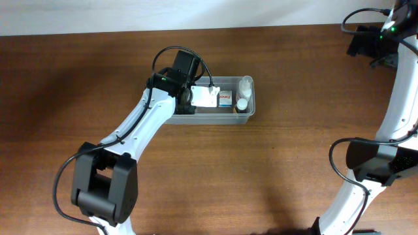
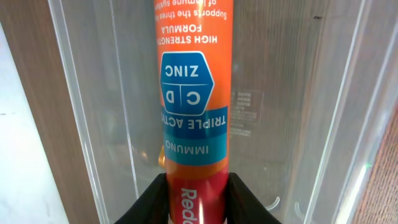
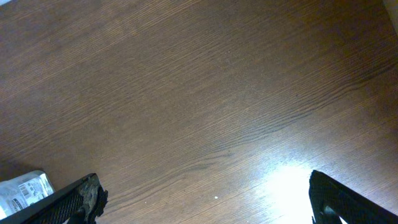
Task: Pack container
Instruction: 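Lift the tube and lower it into the container's front side, then open left gripper and retract left arm toward the front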
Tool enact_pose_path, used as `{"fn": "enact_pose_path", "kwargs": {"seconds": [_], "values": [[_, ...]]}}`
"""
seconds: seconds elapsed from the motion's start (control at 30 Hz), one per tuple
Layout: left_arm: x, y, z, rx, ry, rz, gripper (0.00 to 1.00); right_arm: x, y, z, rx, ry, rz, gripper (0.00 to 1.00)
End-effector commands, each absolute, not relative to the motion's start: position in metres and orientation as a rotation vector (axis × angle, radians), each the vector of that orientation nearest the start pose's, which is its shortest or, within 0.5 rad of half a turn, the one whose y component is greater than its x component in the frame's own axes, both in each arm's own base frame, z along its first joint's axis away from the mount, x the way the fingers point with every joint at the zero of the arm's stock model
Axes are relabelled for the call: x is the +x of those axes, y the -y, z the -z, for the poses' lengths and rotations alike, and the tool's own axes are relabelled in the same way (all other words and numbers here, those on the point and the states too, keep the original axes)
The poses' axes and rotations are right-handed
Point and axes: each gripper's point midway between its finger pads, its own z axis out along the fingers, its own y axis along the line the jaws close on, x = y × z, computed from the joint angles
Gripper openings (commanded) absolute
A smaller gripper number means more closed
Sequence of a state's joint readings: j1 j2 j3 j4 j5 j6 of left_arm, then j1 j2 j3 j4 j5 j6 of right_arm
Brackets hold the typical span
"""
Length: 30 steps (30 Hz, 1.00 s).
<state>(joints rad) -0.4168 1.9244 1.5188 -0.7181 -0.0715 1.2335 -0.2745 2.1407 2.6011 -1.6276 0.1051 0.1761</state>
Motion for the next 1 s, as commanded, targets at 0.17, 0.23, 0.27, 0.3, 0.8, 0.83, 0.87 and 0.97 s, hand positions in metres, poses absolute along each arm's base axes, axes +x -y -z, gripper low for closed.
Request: {"fn": "enact_pose_path", "kwargs": {"seconds": [0.17, 0.23, 0.27, 0.3, 0.8, 0.83, 0.87, 0.97], "values": [[0.433, 0.189, -0.102, -2.621, 2.379, 0.362, 0.39, 0.428, 0.141, -0.279, 0.638, -2.648, 0.184, 0.98], [0.433, 0.189, -0.102, -2.621, 2.379, 0.362, 0.43, 0.428, 0.141, -0.279, 0.638, -2.648, 0.184, 0.99], [0.433, 0.189, -0.102, -2.621, 2.379, 0.362, 0.48, 0.428, 0.141, -0.279, 0.638, -2.648, 0.184, 0.99], [0.433, 0.189, -0.102, -2.621, 2.379, 0.362, 0.54, 0.428, 0.141, -0.279, 0.638, -2.648, 0.184, 0.98], [0.464, 0.173, -0.198, -2.029, 3.178, 0.588, 0.99, 0.428, 0.141, -0.279, 0.638, -2.648, 0.184, 0.98], [0.461, 0.171, -0.210, -1.913, 3.292, 0.553, 0.99, 0.428, 0.141, -0.279, 0.638, -2.648, 0.184, 0.98], [0.457, 0.170, -0.220, -1.841, 3.359, 0.523, 0.99, 0.428, 0.141, -0.279, 0.638, -2.648, 0.184, 0.98], [0.432, 0.159, -0.250, -1.598, 3.533, 0.415, 0.99, 0.428, 0.141, -0.279, 0.638, -2.648, 0.184, 0.98]]}}
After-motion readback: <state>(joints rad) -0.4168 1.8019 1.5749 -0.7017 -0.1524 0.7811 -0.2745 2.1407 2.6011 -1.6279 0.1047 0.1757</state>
